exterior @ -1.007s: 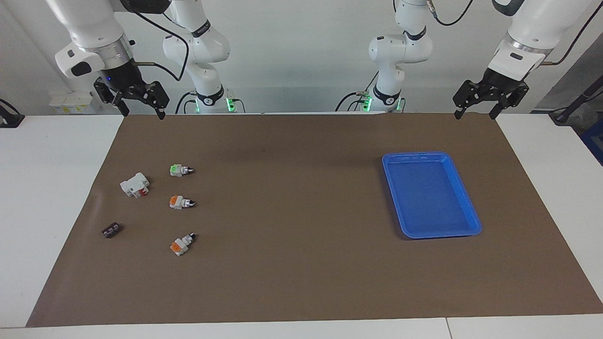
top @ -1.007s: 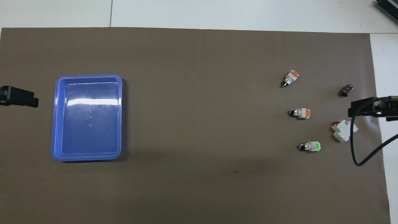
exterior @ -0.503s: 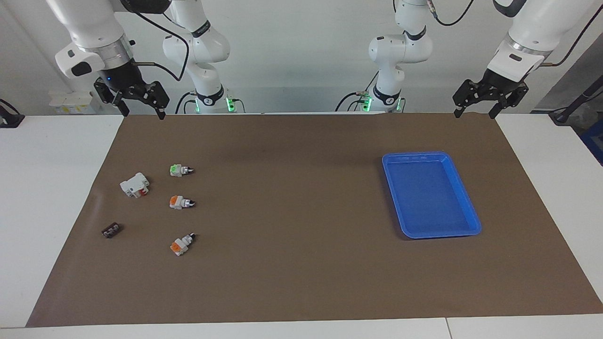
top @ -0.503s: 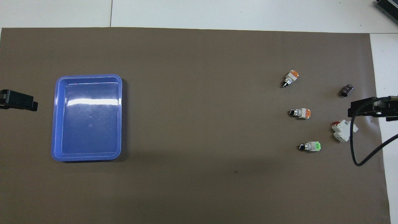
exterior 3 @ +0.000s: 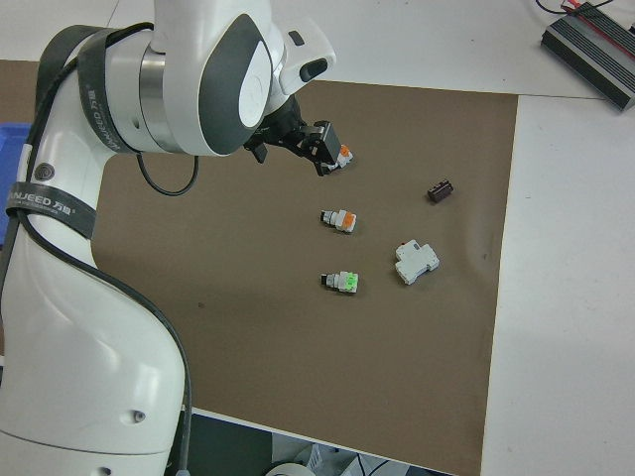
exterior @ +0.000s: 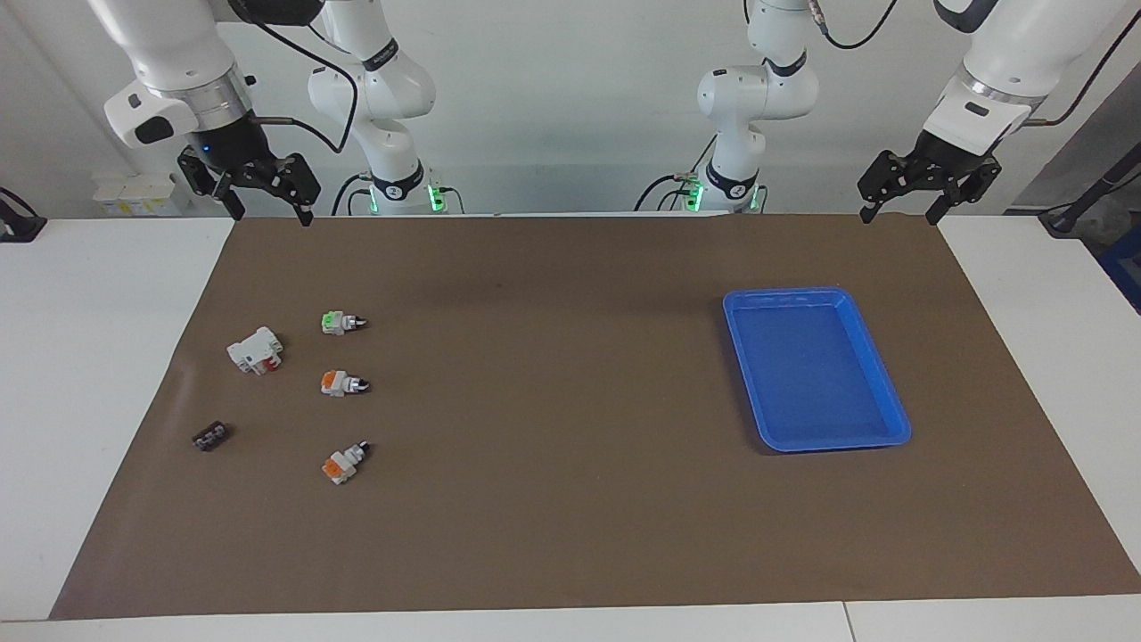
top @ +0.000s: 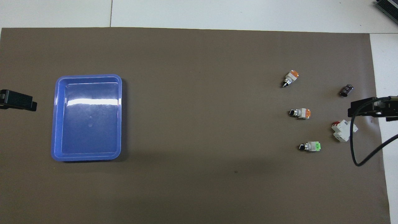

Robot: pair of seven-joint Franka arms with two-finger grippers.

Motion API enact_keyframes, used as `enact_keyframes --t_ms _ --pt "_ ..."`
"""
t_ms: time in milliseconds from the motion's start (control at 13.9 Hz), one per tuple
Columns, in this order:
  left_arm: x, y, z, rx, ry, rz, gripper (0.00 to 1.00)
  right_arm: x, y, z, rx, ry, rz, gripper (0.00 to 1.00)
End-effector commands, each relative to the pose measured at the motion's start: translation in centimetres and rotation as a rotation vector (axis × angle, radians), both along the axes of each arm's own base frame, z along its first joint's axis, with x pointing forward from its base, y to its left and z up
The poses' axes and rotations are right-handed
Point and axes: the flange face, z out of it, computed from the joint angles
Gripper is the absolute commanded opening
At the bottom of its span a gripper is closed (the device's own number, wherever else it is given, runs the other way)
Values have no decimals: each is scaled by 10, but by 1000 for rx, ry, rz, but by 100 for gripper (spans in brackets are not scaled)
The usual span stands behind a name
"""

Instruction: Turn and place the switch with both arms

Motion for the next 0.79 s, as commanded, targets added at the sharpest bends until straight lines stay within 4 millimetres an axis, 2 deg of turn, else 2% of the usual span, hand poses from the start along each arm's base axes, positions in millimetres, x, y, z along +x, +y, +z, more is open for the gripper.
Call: enact_keyframes --t_ms 0,719 --pt "-7 4 1 -2 7 -13 100 -7 1 0 6 -4 -16 100" --pt "-7 4 1 -2 7 -11 100 -5 -1 -1 -6 -14 -12 100"
